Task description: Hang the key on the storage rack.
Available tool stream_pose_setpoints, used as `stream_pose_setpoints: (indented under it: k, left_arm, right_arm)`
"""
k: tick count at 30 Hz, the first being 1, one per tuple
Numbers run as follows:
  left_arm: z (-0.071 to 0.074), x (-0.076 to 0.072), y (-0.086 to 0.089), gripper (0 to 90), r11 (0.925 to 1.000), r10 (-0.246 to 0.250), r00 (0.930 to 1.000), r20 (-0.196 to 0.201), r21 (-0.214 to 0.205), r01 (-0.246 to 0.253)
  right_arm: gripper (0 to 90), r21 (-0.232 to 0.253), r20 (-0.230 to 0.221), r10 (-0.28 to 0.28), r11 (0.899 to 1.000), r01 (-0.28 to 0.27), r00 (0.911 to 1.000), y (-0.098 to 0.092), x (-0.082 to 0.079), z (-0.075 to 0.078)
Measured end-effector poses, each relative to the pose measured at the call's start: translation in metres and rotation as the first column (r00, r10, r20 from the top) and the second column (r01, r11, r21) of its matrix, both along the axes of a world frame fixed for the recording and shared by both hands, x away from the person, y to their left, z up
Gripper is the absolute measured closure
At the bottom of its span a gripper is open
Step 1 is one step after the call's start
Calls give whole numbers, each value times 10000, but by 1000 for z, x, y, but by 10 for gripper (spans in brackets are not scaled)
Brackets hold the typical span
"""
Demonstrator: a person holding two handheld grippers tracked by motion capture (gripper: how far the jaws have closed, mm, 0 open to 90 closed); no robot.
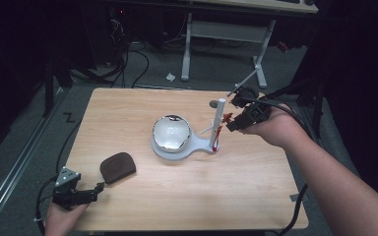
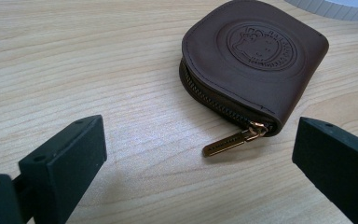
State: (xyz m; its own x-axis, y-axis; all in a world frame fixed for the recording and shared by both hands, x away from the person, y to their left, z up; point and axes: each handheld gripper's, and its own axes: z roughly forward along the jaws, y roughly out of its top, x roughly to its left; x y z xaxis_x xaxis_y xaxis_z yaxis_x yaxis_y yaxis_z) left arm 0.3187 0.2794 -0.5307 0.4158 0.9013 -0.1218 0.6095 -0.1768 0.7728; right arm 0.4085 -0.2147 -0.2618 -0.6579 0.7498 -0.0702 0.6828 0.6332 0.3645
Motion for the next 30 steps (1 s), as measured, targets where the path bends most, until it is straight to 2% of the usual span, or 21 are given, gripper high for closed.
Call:
stream_pose_setpoints:
  k: [6,7,8,10,13,17,18,20,30]
  left_arm:
    - [0,0,0,33,10000,-3,10000,-3,5,3]
    - [0,0,0,33,10000,-4,10000,-11,5,4]
    - [0,0,0,33,10000,-7,10000,-10,5,7]
    - [0,0,0,33,10000,-9,10000,-11,17,9]
    - [-1,1,-1,33,10000,-28,10000,-44,32,29]
    - [0,1,-1,33,10000,-29,10000,-32,54,30]
    - [0,1,-1,33,10000,-23,10000,-38,55,23]
    - [0,0,0,33,10000,8,10000,-35,50,-8]
    - [-1,0,0,34,10000,42,10000,-90,77,-41]
  right_arm:
    - [669,-36,59,-240,9997,240,9997,-7,4,0]
    - [669,-32,-77,-584,9983,583,9983,-7,3,0]
    - [669,-28,51,-329,9995,329,9994,-10,5,-2]
    - [669,-23,3,-533,9986,533,9986,-12,5,-4]
    - [669,4,58,-437,9990,437,9990,-17,8,-8]
    - [669,26,13,-603,9982,603,9982,-20,11,-13]
    - [669,80,-76,-797,9968,797,9968,-21,10,-14]
    - [669,111,32,-616,9980,615,9981,-23,13,-17]
    - [669,440,-294,-629,9970,642,9976,-29,20,-35]
